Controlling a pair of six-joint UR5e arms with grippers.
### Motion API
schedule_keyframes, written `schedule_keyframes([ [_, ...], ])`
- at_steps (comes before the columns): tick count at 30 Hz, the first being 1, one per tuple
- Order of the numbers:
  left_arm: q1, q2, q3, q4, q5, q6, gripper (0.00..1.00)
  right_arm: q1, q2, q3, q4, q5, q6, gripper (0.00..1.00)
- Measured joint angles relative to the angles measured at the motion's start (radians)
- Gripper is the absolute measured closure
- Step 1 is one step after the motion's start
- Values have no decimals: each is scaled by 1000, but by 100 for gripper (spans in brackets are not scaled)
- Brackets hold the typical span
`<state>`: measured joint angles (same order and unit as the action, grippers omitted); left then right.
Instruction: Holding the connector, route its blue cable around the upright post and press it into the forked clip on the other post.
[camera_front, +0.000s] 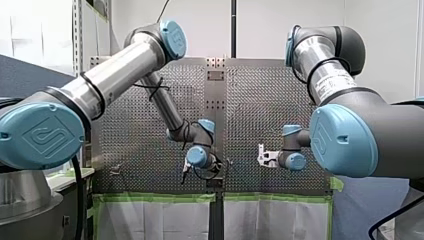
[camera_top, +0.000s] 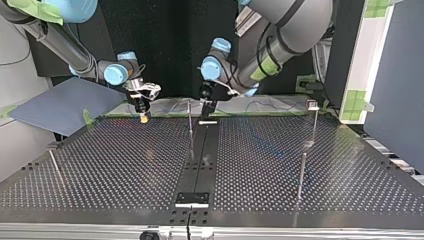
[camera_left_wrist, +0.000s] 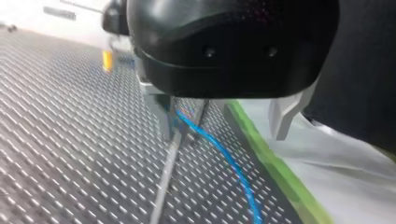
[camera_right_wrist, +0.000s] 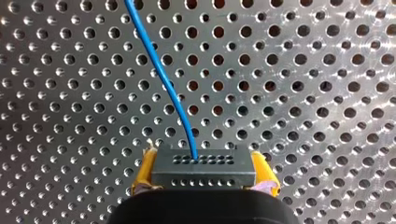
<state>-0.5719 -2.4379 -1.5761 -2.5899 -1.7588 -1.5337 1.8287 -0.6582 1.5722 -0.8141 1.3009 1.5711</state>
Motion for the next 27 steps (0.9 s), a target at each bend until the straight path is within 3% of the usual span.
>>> schedule_keyframes([
  [6, -27, 23, -38, 28, 14, 15, 0, 1, 0, 0, 6, 0, 0, 100],
  [15, -70, 24, -43, 31, 8, 17, 0, 1, 1, 0, 6, 0, 0, 100],
  [27, -88, 24, -43, 32, -21, 13, 0, -1, 1, 0, 5, -1, 0, 100],
])
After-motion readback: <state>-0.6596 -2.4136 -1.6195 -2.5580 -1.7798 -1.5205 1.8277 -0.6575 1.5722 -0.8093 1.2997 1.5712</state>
